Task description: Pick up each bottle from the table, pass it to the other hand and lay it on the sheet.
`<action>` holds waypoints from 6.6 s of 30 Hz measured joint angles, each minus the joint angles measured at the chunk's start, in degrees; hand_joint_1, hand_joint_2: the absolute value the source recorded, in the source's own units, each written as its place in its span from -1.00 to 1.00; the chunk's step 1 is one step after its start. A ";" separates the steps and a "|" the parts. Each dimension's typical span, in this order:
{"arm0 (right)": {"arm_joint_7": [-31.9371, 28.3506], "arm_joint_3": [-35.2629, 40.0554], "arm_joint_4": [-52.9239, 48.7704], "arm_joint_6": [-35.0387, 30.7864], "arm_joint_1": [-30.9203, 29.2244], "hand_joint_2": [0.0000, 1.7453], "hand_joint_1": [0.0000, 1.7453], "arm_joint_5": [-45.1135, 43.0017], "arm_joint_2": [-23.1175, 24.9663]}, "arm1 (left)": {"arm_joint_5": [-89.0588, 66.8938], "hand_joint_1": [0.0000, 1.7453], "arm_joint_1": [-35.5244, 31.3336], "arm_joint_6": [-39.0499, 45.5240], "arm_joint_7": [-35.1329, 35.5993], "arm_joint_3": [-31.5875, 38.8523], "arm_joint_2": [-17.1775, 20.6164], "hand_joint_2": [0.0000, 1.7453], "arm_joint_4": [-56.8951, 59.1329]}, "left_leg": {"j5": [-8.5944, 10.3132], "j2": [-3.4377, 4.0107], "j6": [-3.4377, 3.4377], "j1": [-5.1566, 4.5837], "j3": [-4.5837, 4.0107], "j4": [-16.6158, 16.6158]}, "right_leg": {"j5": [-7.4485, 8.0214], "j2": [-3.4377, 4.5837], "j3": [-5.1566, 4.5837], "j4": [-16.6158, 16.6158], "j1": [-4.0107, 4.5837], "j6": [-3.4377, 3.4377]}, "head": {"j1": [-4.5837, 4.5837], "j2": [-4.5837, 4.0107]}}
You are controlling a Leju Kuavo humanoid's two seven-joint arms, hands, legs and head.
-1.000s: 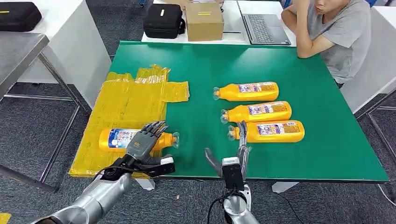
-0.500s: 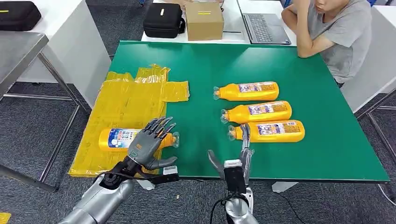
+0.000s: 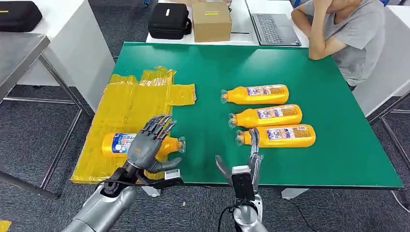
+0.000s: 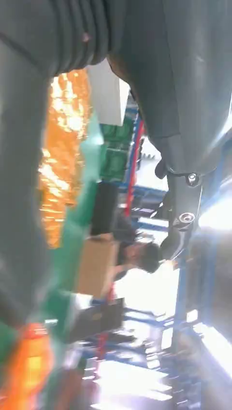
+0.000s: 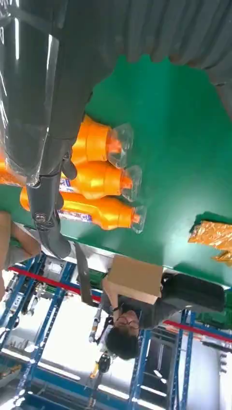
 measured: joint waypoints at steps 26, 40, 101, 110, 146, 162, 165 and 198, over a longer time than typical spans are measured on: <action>-0.02 8.24 -25.50 3.60 7.65 1.00 -1.00 -4.41 -2.36 | 37.96 -1.00 7.34 -1.07 -18.77 9.13 -8.85 1.00 -6.95 | -0.03 0.00 0.00 0.00 -0.02 0.00 | -0.05 0.00 -0.02 -0.01 0.01 -0.07 | 0.02 0.00; 0.00 -0.50 -25.17 19.88 11.59 -1.00 -1.00 -7.95 1.55 | 53.98 -1.00 7.64 -12.55 -19.91 10.62 -9.94 1.00 -6.58 | -0.04 0.01 -0.01 0.00 -0.03 -0.01 | -0.06 0.00 -0.03 -0.01 0.01 -0.07 | 0.00 -0.02; 0.00 4.72 -16.61 0.07 8.75 1.00 -1.00 2.71 0.11 | 56.30 -1.00 6.14 -18.76 -20.43 9.81 -12.63 1.00 -7.98 | -0.04 0.02 -0.01 0.00 -0.06 0.00 | -0.05 0.00 -0.06 -0.01 0.01 -0.07 | 0.00 0.00; 0.00 0.57 -21.29 0.04 11.26 1.00 -1.00 12.99 0.57 | 55.77 -1.00 7.54 -16.83 -20.43 7.47 -12.50 1.00 -9.99 | -0.05 0.02 -0.01 0.00 -0.07 0.00 | -0.06 0.00 -0.06 -0.02 0.01 -0.07 | 0.00 0.00; 12.20 -21.18 -33.18 8.09 23.57 1.00 -1.00 35.17 -20.07 | 56.67 -1.00 9.39 -18.74 -20.43 10.16 -9.46 1.00 -13.33 | -0.12 0.01 0.05 -0.05 -0.06 0.02 | -0.07 0.00 -0.06 -0.06 -0.01 -0.01 | -0.02 0.00; 18.95 -25.44 -31.52 19.26 24.71 1.00 -1.00 48.98 -23.98 | 56.71 -1.00 8.31 -20.99 -20.39 11.45 -10.62 1.00 -8.45 | -0.15 0.00 0.05 -0.05 -0.09 0.01 | -0.09 0.00 -0.06 -0.06 -0.01 0.00 | -0.02 0.00; 19.52 -25.31 -30.53 20.10 24.26 1.00 -1.00 49.70 -24.13 | 56.73 -1.00 8.33 -21.03 -20.39 11.45 -10.73 1.00 -7.95 | -0.15 0.00 0.05 -0.04 -0.10 0.01 | -0.09 0.00 -0.06 -0.05 -0.01 0.00 | -0.02 0.00; 20.94 -22.10 -5.44 16.50 9.53 1.00 -1.00 62.58 -24.28 | 58.72 -1.00 7.34 -24.71 -19.16 11.52 -12.28 1.00 -4.48 | -0.12 0.00 0.08 -0.04 -0.12 0.02 | -0.08 0.00 -0.06 -0.05 -0.01 0.01 | 0.00 0.00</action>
